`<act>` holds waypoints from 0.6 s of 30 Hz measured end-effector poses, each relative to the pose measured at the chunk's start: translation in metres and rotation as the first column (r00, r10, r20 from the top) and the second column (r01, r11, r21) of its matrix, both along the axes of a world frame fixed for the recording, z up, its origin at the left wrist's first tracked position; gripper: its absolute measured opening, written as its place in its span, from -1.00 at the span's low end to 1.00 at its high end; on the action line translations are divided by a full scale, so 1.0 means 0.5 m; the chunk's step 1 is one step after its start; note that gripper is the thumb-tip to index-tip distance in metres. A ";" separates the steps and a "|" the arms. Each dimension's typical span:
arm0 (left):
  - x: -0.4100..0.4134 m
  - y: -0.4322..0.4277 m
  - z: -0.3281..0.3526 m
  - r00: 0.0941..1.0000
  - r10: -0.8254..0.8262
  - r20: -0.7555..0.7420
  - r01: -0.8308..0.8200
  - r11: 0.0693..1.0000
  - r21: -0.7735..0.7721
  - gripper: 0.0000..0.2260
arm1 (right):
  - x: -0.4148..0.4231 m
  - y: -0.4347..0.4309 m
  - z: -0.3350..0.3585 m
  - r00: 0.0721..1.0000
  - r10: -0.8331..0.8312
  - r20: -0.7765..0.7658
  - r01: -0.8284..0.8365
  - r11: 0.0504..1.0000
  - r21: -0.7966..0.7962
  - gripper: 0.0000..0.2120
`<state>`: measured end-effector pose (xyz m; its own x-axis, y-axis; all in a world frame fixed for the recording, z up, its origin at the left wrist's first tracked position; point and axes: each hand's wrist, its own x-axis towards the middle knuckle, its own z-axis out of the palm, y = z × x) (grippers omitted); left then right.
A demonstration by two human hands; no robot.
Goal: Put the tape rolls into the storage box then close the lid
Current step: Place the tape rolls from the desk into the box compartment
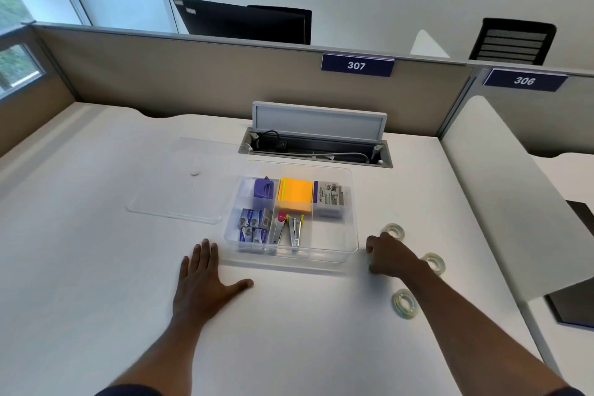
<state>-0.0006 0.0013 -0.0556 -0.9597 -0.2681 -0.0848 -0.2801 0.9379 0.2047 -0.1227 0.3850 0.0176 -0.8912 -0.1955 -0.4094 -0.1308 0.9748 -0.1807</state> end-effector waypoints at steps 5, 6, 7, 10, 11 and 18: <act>0.001 0.001 0.002 1.000 0.005 0.007 -0.005 1.000 -0.004 0.16 | -0.025 -0.025 0.046 0.878 -0.116 -0.465 0.070 0.991 -0.116 -0.74; 0.002 0.002 0.003 1.000 0.005 0.007 -0.005 1.000 -0.003 0.16 | -0.035 -0.036 0.064 0.850 -0.148 -0.506 0.075 0.984 -0.161 -0.74; 0.002 0.002 0.004 1.000 0.006 0.006 -0.006 1.000 -0.003 0.16 | -0.047 -0.049 0.084 0.838 -0.158 -0.522 0.059 0.978 -0.200 -0.73; 0.001 0.002 0.005 1.000 0.008 0.010 -0.008 1.000 -0.003 0.16 | -0.071 -0.099 0.127 0.875 -0.091 -0.475 -0.054 0.957 -0.283 -0.67; 0.001 0.003 0.005 1.000 0.009 0.009 -0.009 1.000 0.000 0.16 | -0.073 -0.117 0.134 0.893 -0.050 -0.447 -0.092 0.953 -0.290 -0.65; 0.001 0.003 0.005 1.000 0.012 -0.006 -0.012 1.000 0.010 0.16 | -0.054 -0.198 0.075 0.948 0.166 -0.273 -0.217 0.961 -0.171 -0.66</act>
